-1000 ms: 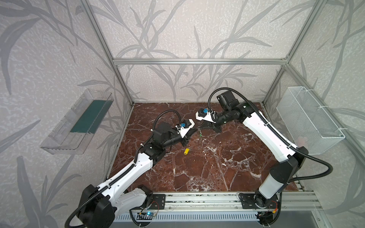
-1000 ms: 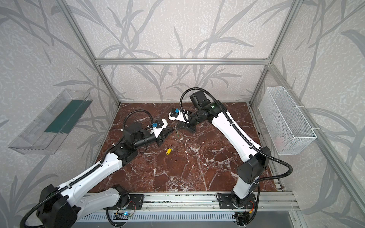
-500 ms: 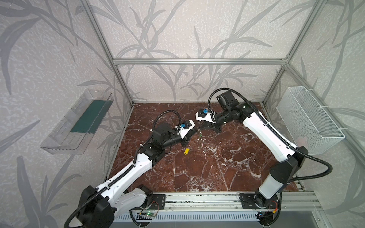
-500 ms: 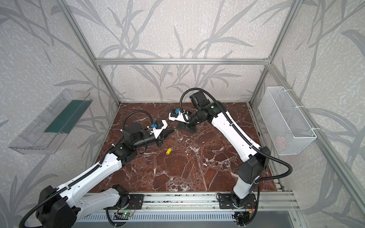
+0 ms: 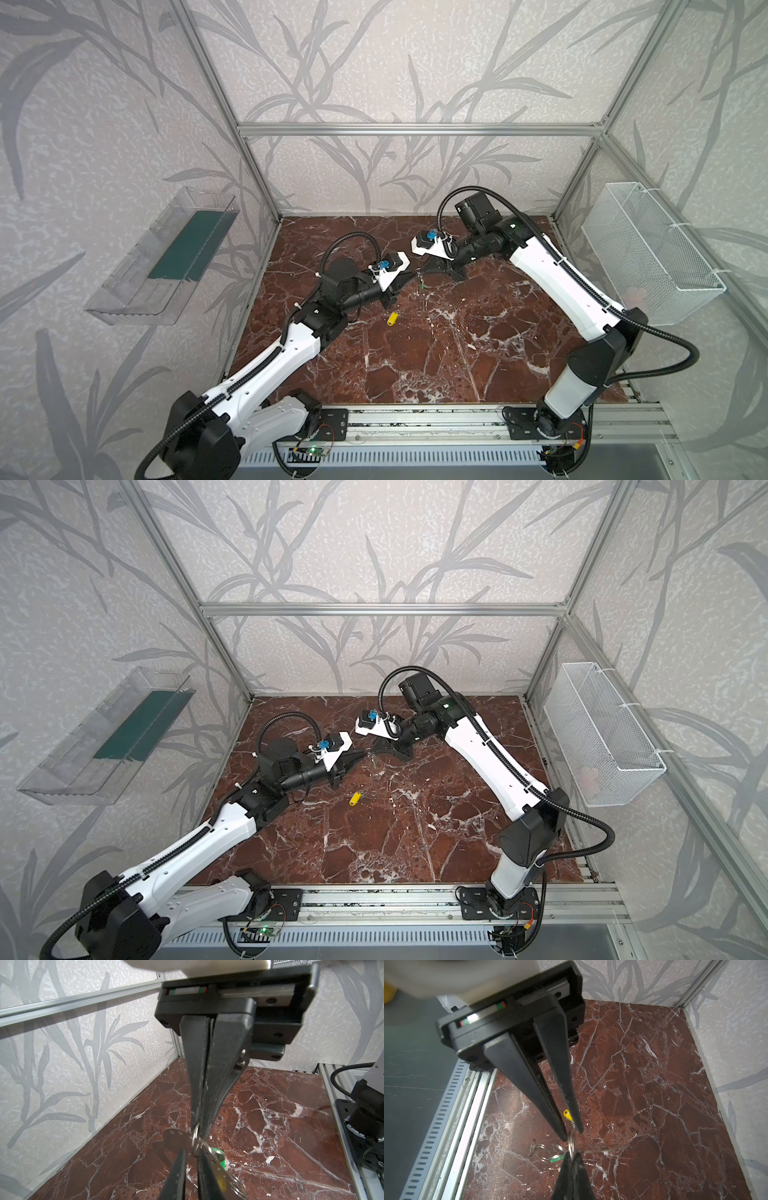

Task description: Put the keys on the keyring

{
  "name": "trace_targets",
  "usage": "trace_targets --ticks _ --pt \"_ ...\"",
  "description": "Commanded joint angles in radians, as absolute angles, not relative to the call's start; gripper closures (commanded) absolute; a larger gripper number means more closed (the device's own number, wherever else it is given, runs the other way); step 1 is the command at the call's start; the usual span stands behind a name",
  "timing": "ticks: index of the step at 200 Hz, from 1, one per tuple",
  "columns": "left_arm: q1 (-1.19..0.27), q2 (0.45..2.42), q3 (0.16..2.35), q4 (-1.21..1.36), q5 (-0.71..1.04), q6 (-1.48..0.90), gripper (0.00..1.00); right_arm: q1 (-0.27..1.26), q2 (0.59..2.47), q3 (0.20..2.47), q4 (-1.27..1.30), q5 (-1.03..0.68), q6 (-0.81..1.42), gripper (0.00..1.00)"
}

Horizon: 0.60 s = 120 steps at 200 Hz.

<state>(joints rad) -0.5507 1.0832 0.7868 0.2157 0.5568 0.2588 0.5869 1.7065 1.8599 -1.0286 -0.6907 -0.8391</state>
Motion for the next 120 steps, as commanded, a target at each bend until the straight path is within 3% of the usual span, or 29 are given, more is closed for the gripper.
trace_targets --ticks 1,120 --pt "-0.554 1.085 0.833 0.221 0.584 0.275 0.85 0.590 1.686 1.865 -1.023 -0.722 -0.844 1.00" --pt "-0.555 1.112 0.859 0.216 0.604 0.278 0.85 0.590 1.690 1.866 -1.024 -0.732 -0.845 1.00"
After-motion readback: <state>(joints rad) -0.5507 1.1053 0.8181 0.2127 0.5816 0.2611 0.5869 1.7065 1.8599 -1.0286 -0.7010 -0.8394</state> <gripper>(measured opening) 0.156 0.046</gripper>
